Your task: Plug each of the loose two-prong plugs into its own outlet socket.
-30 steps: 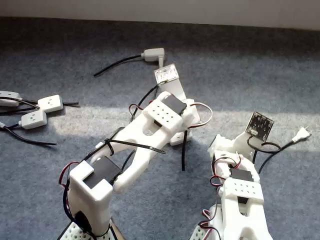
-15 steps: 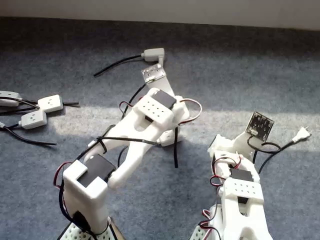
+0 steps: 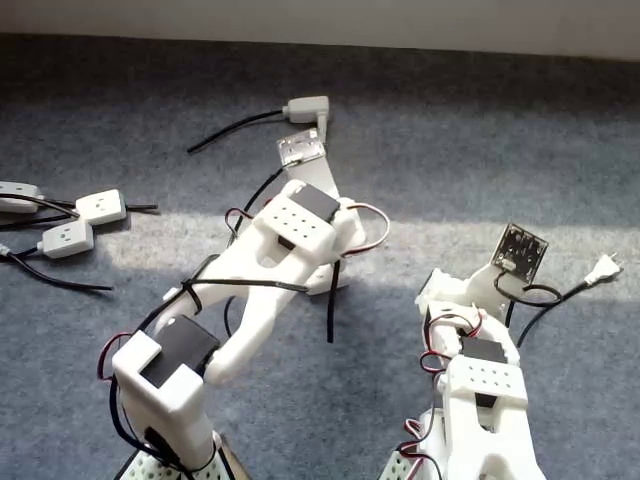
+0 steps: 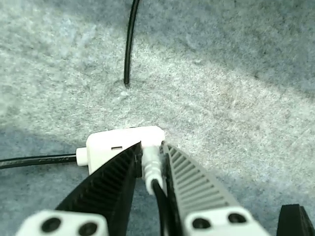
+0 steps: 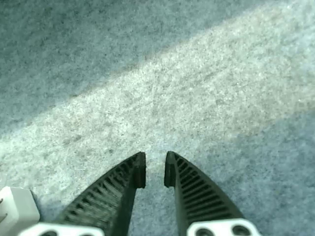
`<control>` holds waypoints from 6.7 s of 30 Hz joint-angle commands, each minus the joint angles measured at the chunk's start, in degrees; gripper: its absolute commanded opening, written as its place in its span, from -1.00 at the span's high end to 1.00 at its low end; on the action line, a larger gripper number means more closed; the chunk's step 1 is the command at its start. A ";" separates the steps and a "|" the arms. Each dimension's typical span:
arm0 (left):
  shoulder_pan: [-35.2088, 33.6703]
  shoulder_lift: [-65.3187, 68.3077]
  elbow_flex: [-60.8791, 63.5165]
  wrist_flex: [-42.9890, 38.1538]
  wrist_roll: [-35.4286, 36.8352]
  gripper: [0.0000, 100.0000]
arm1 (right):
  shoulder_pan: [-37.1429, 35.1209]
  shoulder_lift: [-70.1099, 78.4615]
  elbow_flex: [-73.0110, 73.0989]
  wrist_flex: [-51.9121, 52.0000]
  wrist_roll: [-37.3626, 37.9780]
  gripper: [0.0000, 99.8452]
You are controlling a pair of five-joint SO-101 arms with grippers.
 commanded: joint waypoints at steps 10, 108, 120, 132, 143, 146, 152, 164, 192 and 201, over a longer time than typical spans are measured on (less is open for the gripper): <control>-4.35 0.92 8.40 1.41 -14.15 0.99 | -0.04 -1.36 -0.66 -1.01 -0.18 0.83; -65.71 0.92 -0.40 30.33 -18.55 0.33 | -38.90 33.71 -27.21 -7.87 8.79 0.89; -65.45 0.92 -0.40 30.33 -18.55 0.33 | -33.71 38.02 -41.71 -7.69 13.19 0.98; -65.36 0.92 -0.31 30.33 -18.55 0.33 | -25.27 66.51 -85.32 -8.13 17.41 0.98; -63.87 0.92 -0.31 28.92 -18.55 0.33 | -17.54 89.01 -118.55 -8.13 17.23 0.98; -63.25 0.92 -0.22 28.04 -18.55 0.33 | -16.31 94.02 -123.12 -8.13 17.23 0.97; -63.25 1.01 -0.22 28.04 -18.55 0.33 | -14.99 102.81 -130.33 -7.87 17.23 0.63; -63.25 1.01 -0.22 28.04 -18.55 0.33 | -7.16 97.45 -157.41 17.80 17.23 0.61; -62.90 -6.11 -25.19 33.23 -10.64 0.33 | 27.91 88.92 -175.96 81.54 17.76 0.61; -67.47 1.71 -31.96 15.91 -18.81 0.33 | 28.35 89.19 -175.43 82.33 17.76 0.61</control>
